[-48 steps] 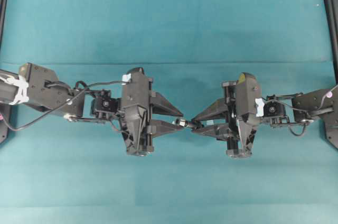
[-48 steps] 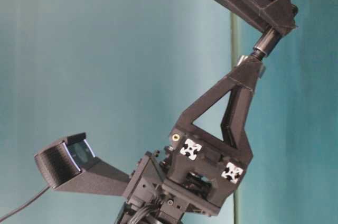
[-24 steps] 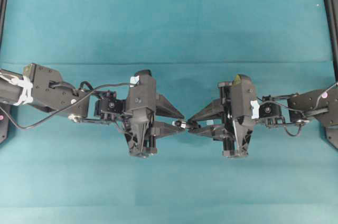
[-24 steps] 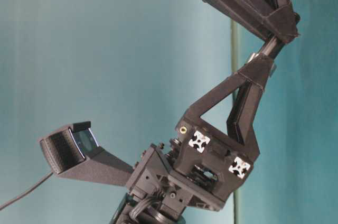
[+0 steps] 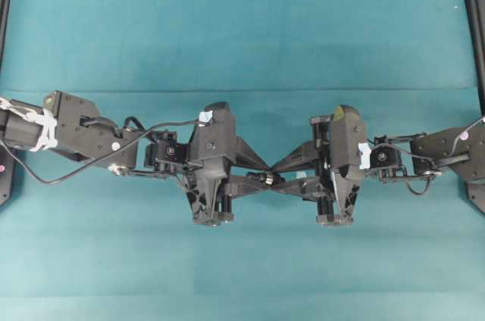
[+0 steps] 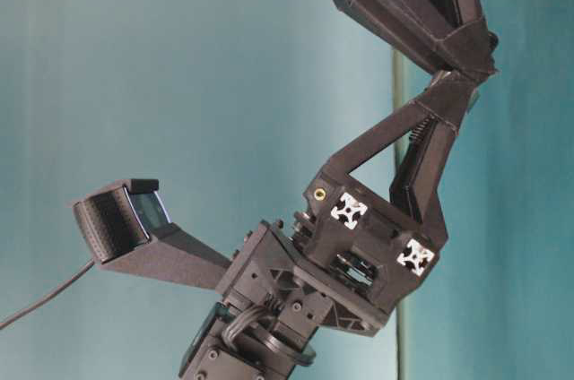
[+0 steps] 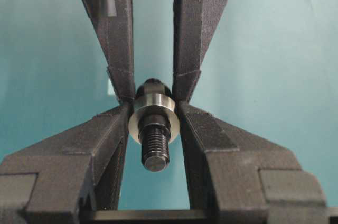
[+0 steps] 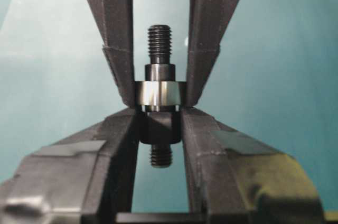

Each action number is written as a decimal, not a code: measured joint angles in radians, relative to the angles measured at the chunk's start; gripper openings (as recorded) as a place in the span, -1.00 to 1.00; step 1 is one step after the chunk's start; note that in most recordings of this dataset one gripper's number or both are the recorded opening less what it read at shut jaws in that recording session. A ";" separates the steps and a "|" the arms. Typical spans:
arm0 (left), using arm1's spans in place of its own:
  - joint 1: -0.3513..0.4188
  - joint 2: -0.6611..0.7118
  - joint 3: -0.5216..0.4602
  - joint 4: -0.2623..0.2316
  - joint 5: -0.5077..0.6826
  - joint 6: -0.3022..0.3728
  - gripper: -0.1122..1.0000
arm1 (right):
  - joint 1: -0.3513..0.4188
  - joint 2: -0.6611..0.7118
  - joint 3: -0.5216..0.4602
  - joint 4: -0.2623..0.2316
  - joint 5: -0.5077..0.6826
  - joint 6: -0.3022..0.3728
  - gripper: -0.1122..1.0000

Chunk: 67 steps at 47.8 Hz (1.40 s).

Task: Insert the washer onto the shaft with both hands.
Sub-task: 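Push the washer down the shaft onto the hex collar, then open left gripper and withdraw it leftward from the shaft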

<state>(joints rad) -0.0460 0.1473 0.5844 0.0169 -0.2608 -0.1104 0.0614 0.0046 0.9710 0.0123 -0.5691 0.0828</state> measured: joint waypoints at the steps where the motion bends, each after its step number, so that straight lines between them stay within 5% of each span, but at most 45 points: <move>1: 0.002 0.000 0.000 0.002 0.003 0.000 -0.15 | 0.000 0.000 -0.002 0.000 0.000 0.000 -0.80; 34: 0.005 0.000 -0.018 0.000 0.083 -0.014 -0.14 | 0.000 0.000 0.000 0.000 0.000 0.000 -0.80; 45: 0.015 0.000 -0.026 0.000 0.086 -0.017 0.84 | 0.000 0.000 -0.002 0.000 0.000 -0.002 -0.80; 67: 0.014 -0.097 0.031 0.000 0.118 -0.015 0.79 | 0.000 0.000 -0.002 0.000 -0.002 -0.002 -0.80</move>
<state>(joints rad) -0.0322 0.0506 0.6151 0.0169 -0.1427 -0.1258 0.0614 0.0046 0.9695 0.0123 -0.5706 0.0813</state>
